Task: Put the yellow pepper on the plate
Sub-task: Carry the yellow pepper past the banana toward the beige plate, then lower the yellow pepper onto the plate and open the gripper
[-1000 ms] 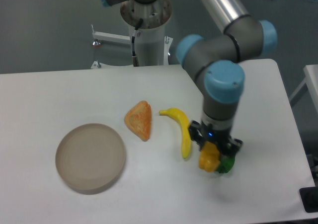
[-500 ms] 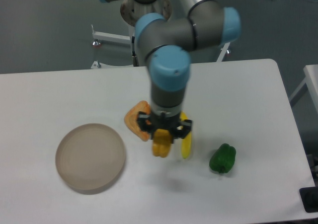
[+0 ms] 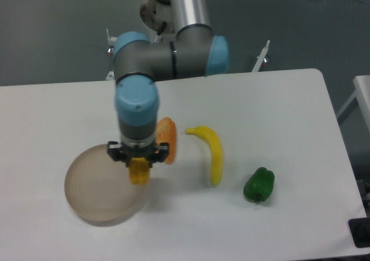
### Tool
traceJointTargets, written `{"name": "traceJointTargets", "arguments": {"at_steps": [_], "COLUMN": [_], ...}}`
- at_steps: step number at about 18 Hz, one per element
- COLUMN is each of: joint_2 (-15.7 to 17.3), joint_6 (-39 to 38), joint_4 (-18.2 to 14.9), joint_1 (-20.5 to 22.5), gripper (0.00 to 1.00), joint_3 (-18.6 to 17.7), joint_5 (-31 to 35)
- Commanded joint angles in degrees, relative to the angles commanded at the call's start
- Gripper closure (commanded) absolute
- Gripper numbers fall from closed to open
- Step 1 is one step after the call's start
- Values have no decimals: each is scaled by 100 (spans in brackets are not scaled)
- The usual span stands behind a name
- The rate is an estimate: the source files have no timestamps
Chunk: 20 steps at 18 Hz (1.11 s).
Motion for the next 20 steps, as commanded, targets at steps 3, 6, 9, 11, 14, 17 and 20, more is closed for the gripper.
{"name": "traceJointTargets", "arguments": {"at_steps": [3,6,9,11,14,17,20], "joint_2": [-123,-167,-211,-229,-334,-343,-343], "joint_6": [-53,-53,-97,-97,-97,-97,-97], "joint_4": [342,703,713,713,730,722,730], "joint_1": [-185,-282,-405,-414,-423,-432,-432], "gripper": [48,48,49,48,48,48,48], "joint_3": [-140,-351,-448,-501,-528,-536,-545], "joint_5": [9,9,79,97,123,281,290]}}
